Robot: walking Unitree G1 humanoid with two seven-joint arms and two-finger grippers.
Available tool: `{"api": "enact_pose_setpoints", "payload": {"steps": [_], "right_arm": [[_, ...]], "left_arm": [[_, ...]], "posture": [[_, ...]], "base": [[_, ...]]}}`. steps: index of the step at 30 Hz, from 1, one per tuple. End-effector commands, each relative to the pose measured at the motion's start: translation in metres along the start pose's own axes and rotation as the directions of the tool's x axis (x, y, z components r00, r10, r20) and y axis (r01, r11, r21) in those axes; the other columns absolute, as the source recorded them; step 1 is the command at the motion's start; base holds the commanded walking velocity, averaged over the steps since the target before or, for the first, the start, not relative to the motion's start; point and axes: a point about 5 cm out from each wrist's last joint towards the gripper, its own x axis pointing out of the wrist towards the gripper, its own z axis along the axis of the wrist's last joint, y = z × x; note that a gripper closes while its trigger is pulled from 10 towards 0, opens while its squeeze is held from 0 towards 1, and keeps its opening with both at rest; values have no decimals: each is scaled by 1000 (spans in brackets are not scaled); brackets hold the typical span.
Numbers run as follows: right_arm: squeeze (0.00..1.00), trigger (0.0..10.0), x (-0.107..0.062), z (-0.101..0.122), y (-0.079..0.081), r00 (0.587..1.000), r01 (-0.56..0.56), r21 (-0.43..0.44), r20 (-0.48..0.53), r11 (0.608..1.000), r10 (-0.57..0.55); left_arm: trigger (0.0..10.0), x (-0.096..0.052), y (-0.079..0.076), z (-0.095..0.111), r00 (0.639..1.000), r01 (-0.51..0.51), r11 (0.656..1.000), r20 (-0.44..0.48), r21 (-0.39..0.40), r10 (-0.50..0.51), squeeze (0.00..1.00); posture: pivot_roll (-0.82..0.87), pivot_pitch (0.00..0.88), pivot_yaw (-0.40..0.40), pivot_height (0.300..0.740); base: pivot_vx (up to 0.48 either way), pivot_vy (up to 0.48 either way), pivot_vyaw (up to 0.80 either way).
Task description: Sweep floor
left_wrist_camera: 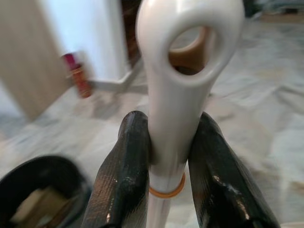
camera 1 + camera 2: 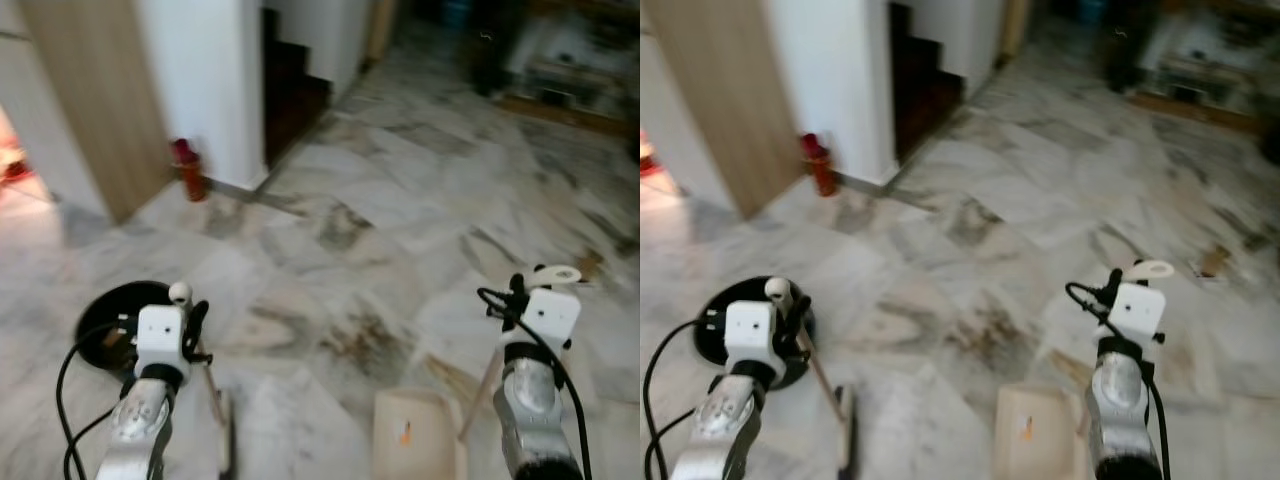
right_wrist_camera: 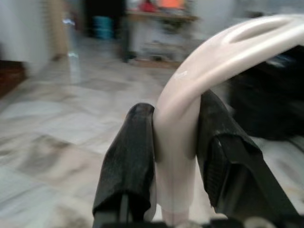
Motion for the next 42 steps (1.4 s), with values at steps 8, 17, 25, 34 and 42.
{"api": "enact_pose_setpoints", "payload": {"steps": [8, 17, 25, 34, 42], "right_arm": [[0, 10000, 6, 12, 6, 998, -27, 0, 59, 1000, 27], [0, 10000, 6, 18, 6, 996, -30, 25, 90, 999, 28], [0, 10000, 7, 19, 12, 995, -45, 44, 96, 998, 40], [0, 10000, 7, 19, 20, 994, -72, 73, 85, 995, 66], [0, 10000, 9, 20, 22, 993, -89, 75, 86, 993, 83]], "left_arm": [[10000, 2, 0, 5, 999, -5, 1000, 40, -18, 6, 0], [10000, 2, 5, 1, 999, -31, 999, 28, -22, 31, 0], [10000, 9, 9, 4, 999, -40, 999, 35, -10, 40, 0], [10000, 8, 14, 3, 997, -66, 998, 36, -13, 66, 0], [10000, 9, 14, 3, 997, -71, 997, 37, -15, 72, 0]], "posture": [[46, 0, -38, 740], [28, 0, -28, 740], [32, 0, -16, 740], [49, 0, -29, 740], [48, 0, -33, 740]], "base": [[0, 0, -788], [0, 0, -164], [236, 0, 0], [330, 0, 0], [330, 0, 0]]}}
